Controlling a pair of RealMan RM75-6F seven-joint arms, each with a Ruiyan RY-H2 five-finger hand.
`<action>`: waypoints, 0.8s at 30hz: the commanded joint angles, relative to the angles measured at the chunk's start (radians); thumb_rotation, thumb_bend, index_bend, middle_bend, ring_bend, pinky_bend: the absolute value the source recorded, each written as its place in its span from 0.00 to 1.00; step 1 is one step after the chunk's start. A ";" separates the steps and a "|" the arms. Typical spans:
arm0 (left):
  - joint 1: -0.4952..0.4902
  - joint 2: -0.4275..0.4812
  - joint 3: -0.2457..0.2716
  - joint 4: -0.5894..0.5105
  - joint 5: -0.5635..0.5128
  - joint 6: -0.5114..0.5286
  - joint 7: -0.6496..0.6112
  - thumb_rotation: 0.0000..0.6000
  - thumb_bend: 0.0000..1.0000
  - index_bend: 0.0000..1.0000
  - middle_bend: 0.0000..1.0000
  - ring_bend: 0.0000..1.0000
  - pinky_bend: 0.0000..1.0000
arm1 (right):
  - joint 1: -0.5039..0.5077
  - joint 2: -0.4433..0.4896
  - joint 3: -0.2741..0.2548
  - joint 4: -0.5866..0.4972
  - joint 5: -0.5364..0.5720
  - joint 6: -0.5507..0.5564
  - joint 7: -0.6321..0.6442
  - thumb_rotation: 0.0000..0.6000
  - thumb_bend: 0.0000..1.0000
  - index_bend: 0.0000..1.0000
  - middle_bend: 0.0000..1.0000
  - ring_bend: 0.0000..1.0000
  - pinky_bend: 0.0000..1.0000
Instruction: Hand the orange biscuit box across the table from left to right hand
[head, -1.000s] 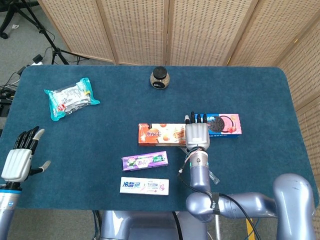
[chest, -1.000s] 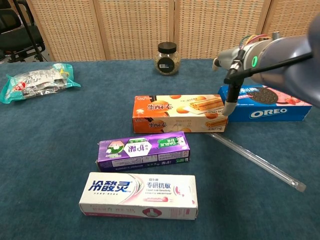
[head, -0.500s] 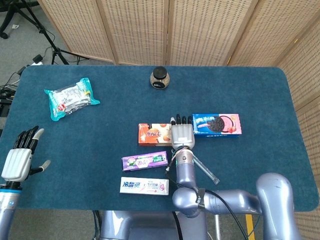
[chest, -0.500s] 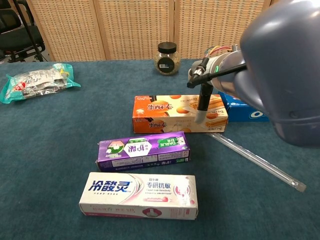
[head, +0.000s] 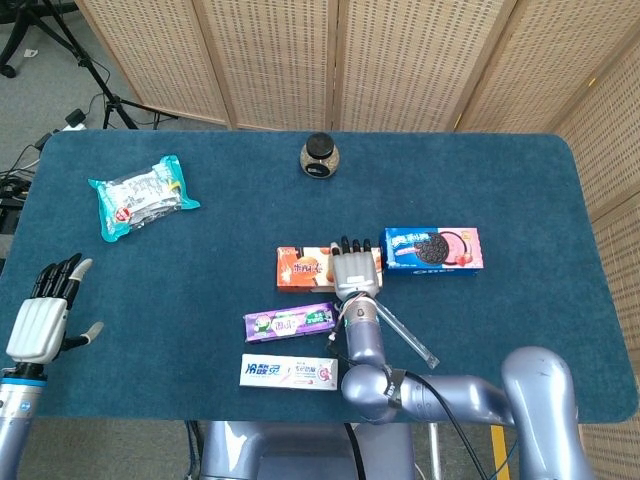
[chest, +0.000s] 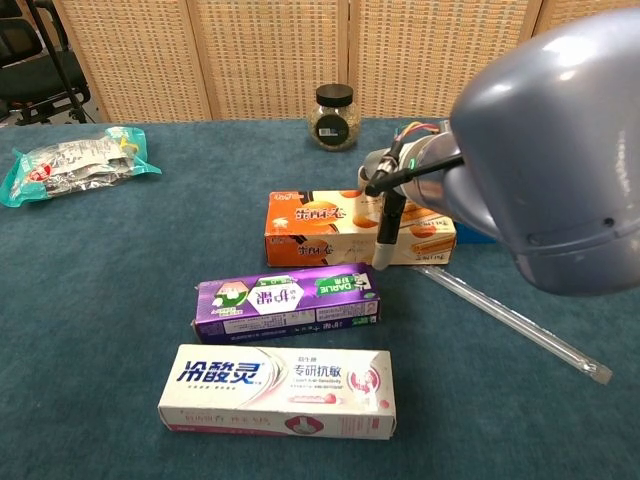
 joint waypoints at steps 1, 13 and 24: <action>0.000 0.000 -0.001 0.000 0.000 -0.002 0.002 1.00 0.21 0.07 0.00 0.00 0.00 | 0.005 -0.008 -0.005 0.019 -0.007 -0.022 0.013 1.00 0.10 0.07 0.00 0.00 0.00; -0.001 0.000 -0.002 -0.003 0.003 -0.017 0.001 1.00 0.22 0.07 0.00 0.00 0.00 | 0.021 -0.028 -0.041 0.070 -0.070 -0.044 0.044 1.00 0.13 0.13 0.03 0.00 0.00; 0.001 0.005 -0.006 -0.012 0.002 -0.020 0.000 1.00 0.22 0.07 0.00 0.00 0.00 | 0.015 -0.040 -0.072 0.082 -0.139 -0.018 0.063 1.00 0.13 0.40 0.32 0.17 0.20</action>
